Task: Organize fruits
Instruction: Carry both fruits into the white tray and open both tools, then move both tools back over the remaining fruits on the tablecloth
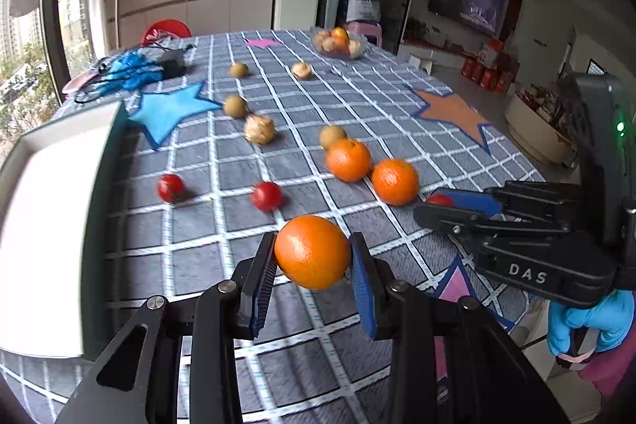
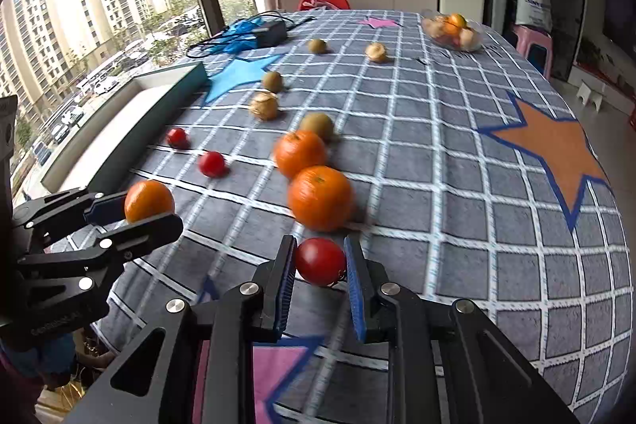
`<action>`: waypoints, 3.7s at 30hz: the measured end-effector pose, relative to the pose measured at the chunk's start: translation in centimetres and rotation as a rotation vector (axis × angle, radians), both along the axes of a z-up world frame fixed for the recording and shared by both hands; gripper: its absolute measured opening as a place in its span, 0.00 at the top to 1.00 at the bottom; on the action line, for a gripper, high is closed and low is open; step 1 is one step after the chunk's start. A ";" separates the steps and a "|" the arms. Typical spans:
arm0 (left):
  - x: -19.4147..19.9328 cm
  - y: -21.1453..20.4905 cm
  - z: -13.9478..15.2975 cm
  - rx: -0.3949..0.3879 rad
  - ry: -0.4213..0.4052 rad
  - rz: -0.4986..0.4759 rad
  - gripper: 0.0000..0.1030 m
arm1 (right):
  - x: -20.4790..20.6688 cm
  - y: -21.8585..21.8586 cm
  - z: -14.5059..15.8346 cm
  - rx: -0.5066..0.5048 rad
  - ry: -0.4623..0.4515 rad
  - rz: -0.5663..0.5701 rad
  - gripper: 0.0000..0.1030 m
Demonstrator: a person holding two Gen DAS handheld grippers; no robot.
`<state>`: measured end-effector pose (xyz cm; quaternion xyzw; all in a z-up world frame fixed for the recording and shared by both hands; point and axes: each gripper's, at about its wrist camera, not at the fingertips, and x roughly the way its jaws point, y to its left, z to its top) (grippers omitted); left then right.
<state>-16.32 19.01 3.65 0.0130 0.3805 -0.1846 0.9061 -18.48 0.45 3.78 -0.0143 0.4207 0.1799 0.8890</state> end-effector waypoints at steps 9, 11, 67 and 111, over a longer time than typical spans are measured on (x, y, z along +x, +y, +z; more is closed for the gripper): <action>0.5 6.1 2.1 0.024 -0.021 0.141 0.62 | 1.2 6.8 2.1 0.040 -0.013 0.130 0.75; 0.8 8.1 2.3 0.028 -0.017 0.190 0.62 | 1.6 8.9 2.4 0.059 -0.009 0.171 0.75; -5.9 6.9 0.6 0.109 -0.222 0.353 0.08 | 0.7 1.6 2.1 0.144 -0.068 -0.262 0.00; -5.2 1.9 -1.0 0.166 -0.171 0.243 0.08 | 1.4 -5.6 -1.6 0.175 -0.043 -0.539 0.00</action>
